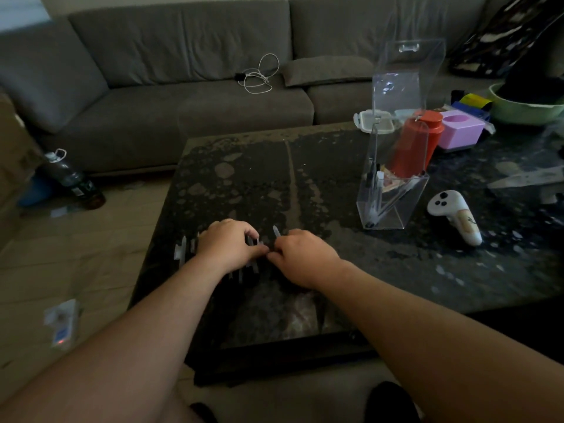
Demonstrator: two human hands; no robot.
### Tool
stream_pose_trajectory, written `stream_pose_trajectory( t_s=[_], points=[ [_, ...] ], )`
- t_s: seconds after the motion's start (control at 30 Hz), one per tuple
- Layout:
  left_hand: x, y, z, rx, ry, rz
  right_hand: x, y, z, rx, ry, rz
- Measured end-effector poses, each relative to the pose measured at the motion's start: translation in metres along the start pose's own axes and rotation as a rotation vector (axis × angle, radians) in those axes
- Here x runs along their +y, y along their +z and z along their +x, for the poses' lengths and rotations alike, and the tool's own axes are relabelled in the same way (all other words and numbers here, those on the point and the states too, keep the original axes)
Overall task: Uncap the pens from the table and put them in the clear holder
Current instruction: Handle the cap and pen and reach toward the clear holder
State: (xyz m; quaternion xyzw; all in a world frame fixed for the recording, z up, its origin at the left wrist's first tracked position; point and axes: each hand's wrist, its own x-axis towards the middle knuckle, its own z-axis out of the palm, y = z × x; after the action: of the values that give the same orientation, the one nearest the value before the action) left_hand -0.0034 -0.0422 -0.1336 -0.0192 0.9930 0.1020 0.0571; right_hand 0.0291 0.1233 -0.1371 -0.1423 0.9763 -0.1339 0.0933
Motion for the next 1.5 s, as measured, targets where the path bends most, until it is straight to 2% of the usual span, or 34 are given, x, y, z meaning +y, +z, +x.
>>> stream_pose_trajectory(
  t_s=[0.13,0.33,0.43,0.53,0.67,0.87,1.03,1.23,1.5],
  points=[
    [0.005,-0.002,0.0,-0.015,-0.009,-0.013,0.013,-0.006,0.0,0.015,0.117,-0.029],
    [0.011,0.0,-0.001,-0.039,0.012,0.025,0.023,-0.018,-0.008,0.009,0.14,0.008],
    [0.017,-0.005,-0.003,0.046,0.023,0.027,0.028,-0.016,-0.011,-0.004,0.163,-0.002],
    [0.016,-0.009,-0.004,0.147,0.052,-0.073,0.036,-0.022,-0.015,0.046,0.151,0.046],
    [0.02,-0.009,-0.006,0.142,0.096,-0.298,0.044,-0.032,-0.016,0.137,0.185,0.139],
    [0.026,-0.01,-0.01,0.123,0.097,-0.496,0.047,-0.043,-0.023,0.24,0.081,0.076],
    [0.027,-0.01,-0.012,0.136,0.144,-0.505,0.045,-0.044,-0.025,0.352,0.034,-0.072],
    [0.03,-0.012,-0.018,0.201,0.186,-0.52,0.048,-0.04,-0.021,0.447,0.012,-0.063],
    [0.031,-0.009,-0.015,0.223,0.214,-0.567,0.044,-0.039,-0.02,0.489,-0.023,-0.051]
  ],
)
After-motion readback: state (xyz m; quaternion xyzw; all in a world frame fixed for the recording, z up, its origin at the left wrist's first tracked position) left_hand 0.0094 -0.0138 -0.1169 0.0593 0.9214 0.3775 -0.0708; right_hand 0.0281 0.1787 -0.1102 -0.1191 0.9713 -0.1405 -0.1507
